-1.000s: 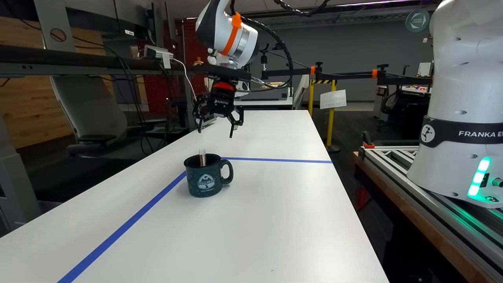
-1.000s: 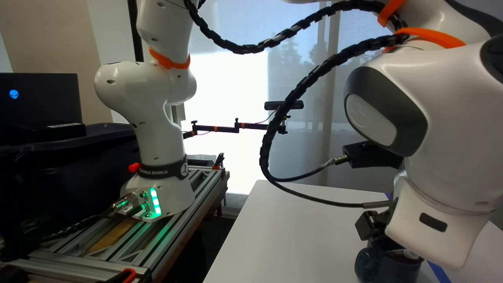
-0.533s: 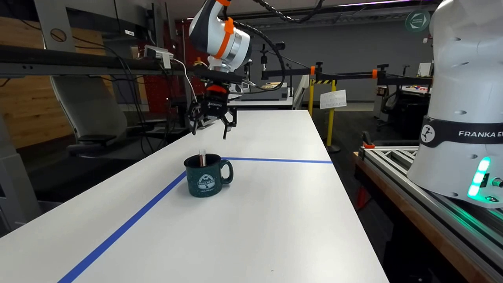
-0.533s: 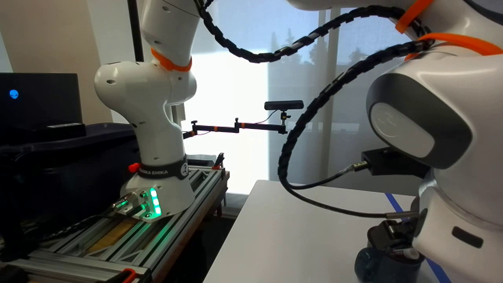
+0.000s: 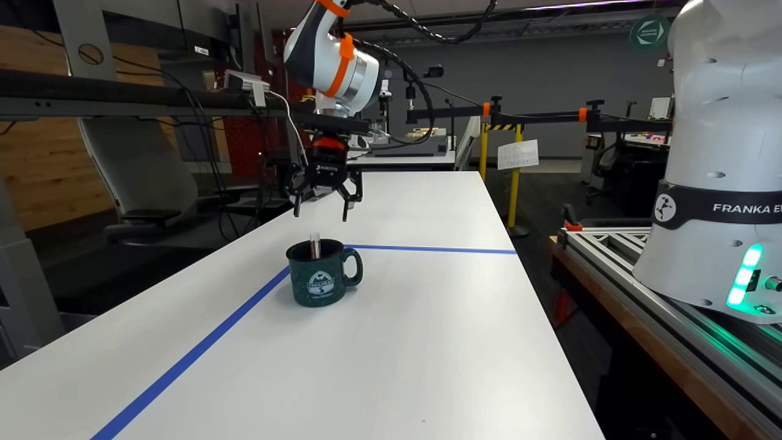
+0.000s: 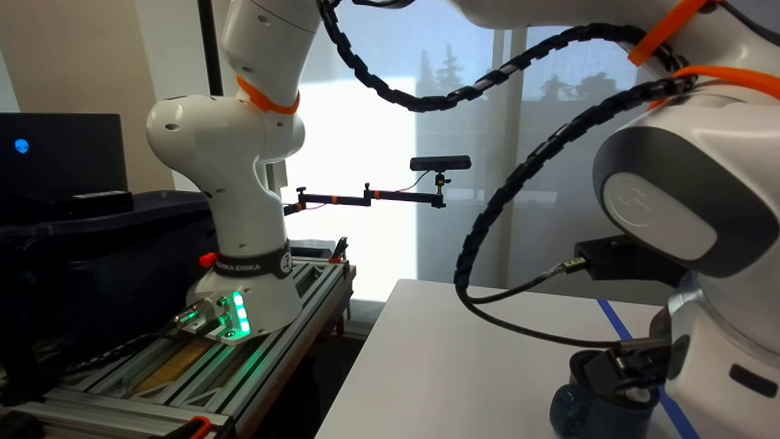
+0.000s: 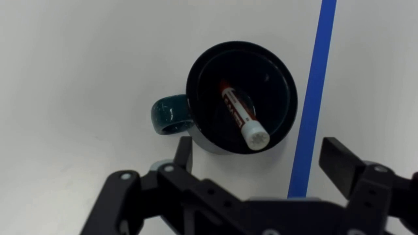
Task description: Take the marker out of the cup
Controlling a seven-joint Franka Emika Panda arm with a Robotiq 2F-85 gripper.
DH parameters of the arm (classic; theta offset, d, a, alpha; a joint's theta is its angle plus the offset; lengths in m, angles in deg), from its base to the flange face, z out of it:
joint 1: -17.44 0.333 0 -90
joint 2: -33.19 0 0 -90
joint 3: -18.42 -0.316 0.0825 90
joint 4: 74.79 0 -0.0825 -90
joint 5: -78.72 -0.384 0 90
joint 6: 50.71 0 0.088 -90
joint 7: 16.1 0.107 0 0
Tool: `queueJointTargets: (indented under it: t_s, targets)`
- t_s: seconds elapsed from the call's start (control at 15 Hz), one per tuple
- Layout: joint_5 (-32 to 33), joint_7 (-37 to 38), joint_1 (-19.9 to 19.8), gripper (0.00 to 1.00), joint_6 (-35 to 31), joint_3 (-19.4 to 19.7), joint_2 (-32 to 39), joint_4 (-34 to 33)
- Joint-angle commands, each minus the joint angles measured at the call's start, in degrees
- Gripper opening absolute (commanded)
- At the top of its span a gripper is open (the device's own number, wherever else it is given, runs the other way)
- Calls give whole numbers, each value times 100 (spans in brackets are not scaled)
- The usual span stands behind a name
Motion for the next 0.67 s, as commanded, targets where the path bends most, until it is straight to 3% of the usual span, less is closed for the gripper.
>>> queueJointTargets:
  t_s: [0.0, 0.27, 0.33, 0.4, 0.47, 0.6]
  targets:
    - [140, 165, -21, 100, 225, -36, 136, -256]
    - [111, 164, -26, 89, 274, -68, 231, -372]
    - [111, 161, -28, 69, 276, -72, 252, -396]
    - [102, 156, -26, 65, 276, -84, 275, -420]
    - [102, 153, -30, 68, 280, -88, 294, -444]
    - [96, 138, -32, 59, 287, -107, 331, -481]
